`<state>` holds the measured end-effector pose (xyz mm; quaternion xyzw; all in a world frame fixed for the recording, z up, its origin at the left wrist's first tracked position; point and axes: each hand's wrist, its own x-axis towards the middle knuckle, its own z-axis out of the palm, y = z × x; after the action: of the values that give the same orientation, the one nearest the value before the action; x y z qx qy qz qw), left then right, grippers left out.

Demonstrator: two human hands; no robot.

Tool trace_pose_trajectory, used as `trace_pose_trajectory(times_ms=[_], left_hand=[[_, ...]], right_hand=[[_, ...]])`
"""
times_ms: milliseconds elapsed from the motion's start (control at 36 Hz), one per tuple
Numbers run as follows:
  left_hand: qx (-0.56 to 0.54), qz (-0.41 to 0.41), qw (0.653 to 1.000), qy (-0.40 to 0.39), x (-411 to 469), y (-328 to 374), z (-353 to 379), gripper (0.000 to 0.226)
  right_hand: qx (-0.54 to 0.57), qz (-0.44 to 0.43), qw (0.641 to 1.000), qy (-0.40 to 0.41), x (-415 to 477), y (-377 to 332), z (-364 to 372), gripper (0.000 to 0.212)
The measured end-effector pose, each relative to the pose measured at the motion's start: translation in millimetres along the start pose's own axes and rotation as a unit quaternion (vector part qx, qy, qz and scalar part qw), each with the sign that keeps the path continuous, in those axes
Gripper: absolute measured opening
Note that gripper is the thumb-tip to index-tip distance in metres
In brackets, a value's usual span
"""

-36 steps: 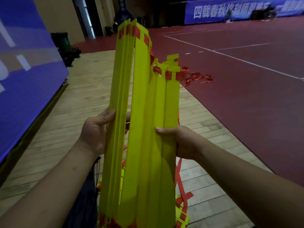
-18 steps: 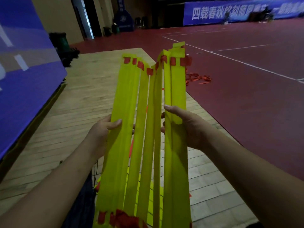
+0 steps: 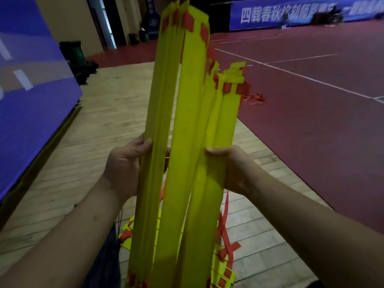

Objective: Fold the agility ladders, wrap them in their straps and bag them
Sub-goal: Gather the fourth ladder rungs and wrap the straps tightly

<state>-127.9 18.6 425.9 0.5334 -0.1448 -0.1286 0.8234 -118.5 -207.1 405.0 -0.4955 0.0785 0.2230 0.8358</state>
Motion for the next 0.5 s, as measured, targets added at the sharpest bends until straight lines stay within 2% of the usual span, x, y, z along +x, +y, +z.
trace_pose_trajectory(times_ms=[83,194,250,333,444,500], left_hand=[[-0.016,-0.005,0.998,0.059,3,-5,-2,0.022],[-0.034,-0.013,0.995,0.09,5,-8,2,0.032],[-0.025,-0.024,0.995,0.091,7,-10,2,0.033],[0.0,-0.042,0.995,0.092,8,-13,2,0.044],[0.035,-0.052,0.993,0.103,8,-15,2,0.035],[0.054,-0.054,0.99,0.117,9,-15,-1,0.03]], right_hand=[[0.012,-0.007,1.0,-0.01,2,1,3,0.024],[-0.038,0.003,0.999,-0.028,4,8,4,0.073],[-0.065,-0.001,0.997,-0.044,4,9,6,0.083],[-0.1,-0.024,0.992,-0.072,2,11,8,0.072],[-0.093,-0.03,0.994,-0.043,-3,7,8,0.022],[-0.08,-0.024,0.997,-0.002,-4,3,7,0.005]])
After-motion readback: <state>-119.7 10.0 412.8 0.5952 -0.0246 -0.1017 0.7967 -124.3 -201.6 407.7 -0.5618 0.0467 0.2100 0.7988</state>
